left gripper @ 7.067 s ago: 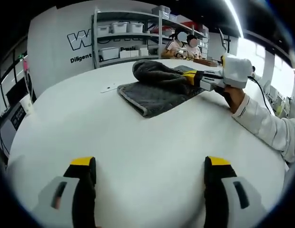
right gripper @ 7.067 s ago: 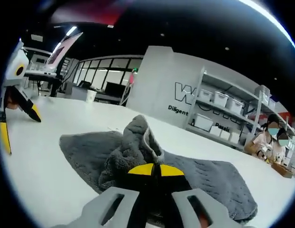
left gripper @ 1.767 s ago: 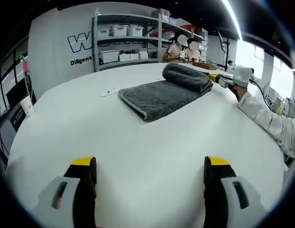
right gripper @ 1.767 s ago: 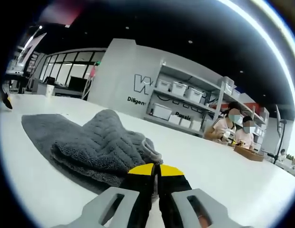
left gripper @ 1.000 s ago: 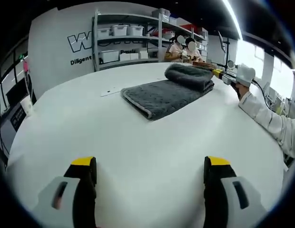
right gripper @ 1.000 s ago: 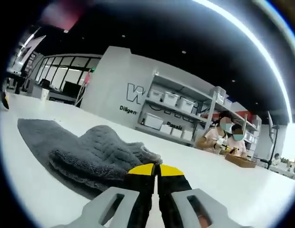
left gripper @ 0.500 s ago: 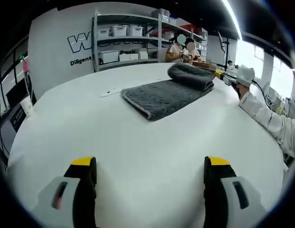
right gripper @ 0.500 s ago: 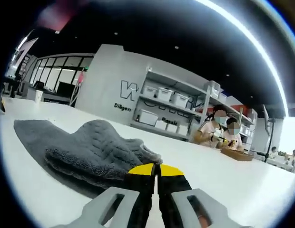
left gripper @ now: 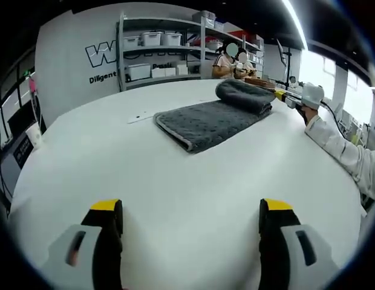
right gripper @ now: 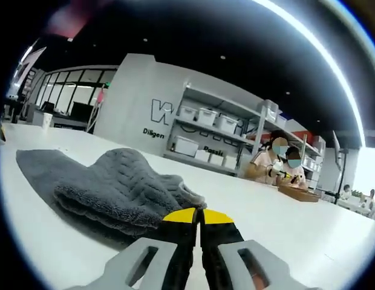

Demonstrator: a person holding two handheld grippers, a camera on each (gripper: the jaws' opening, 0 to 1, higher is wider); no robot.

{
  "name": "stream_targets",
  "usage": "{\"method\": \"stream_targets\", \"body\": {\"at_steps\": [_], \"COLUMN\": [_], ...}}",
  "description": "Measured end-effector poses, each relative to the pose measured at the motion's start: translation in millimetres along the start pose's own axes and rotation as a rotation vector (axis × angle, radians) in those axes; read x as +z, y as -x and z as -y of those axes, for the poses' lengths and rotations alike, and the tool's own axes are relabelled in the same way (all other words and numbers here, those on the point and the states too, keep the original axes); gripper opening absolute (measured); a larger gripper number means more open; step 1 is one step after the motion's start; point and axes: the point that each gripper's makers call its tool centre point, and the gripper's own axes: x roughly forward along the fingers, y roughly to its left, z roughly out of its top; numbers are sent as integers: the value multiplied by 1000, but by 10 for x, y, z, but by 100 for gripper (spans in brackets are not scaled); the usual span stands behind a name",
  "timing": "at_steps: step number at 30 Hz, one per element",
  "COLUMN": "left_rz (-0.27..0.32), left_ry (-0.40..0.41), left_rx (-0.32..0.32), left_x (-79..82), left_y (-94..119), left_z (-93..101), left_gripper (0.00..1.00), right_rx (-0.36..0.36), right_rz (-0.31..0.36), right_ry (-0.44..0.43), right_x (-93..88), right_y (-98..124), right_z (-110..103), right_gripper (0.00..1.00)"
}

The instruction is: Open the folded towel by lifting each exposed corner and separating the folded layers until the towel lies flat within the target outline without major curled edges

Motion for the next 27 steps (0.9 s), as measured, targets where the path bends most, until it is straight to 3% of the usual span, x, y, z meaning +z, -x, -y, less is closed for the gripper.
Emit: {"method": "stream_targets", "body": {"at_steps": [27], "left_rz": [-9], "left_ry": [-8], "left_rx": [-2], "left_x": [-25], "left_y": [-6], "left_z": [17], "left_gripper": [92], "right_rx": [-33], "right_rz": [-42], "right_ry": [-15], "right_x": [-137], "right_y": [51], "right_z": [216], "right_gripper": [0]}}
